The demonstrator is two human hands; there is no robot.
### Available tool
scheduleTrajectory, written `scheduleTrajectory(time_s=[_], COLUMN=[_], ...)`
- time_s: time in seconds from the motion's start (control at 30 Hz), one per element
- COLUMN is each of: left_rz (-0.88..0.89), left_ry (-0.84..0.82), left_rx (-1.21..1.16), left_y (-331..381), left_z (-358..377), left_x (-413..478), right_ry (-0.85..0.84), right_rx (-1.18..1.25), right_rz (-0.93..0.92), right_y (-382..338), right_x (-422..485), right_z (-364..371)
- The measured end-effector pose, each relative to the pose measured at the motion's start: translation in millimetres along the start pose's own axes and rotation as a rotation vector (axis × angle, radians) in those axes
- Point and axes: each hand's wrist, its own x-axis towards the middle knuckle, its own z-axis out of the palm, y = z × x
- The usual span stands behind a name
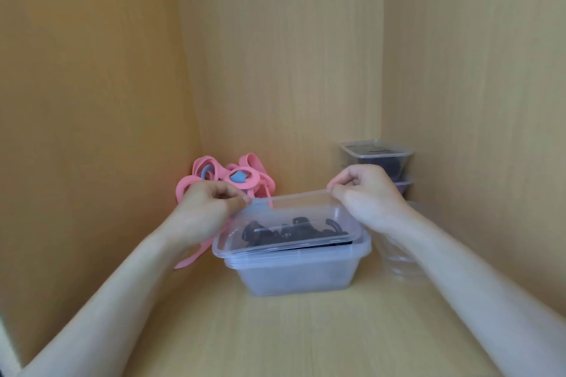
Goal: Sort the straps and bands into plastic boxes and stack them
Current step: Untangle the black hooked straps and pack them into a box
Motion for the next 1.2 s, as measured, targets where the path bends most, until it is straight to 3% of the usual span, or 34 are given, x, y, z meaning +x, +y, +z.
scheduleTrajectory(time_s=[0.2,0.33,0.47,0.77,1.2], left_rz=[0.009,0.149,0.163,0.026,0.144], left_ry=[0.017,0.053,-0.129,-0.316,-0.261], left_rx=[0.087,0.278,0.494,0.368,0.563], left_y=[-5.0,7.2,25.1,24.1,19.7], left_z=[10.3,9.2,6.8,18.0,22.2], left_x=[1.3,-5.2,-11.6,-29.1,-43.7], right_ry=[-0.008,0.006,-0.006,-0.088,-0.142], right_rx=[-0.077,-0.112,-0.119,-0.187,-0.284], right_rz=[-0.001,-0.023,-0.014,-0.005,-0.082], right_y=[3.4,2.7,0.5,-2.7,-10.2], right_x=[-3.4,-6.8,-7.9,-8.1,-17.9], right_z=[-1.4,-2.9,-2.5,-6.9,-16.5])
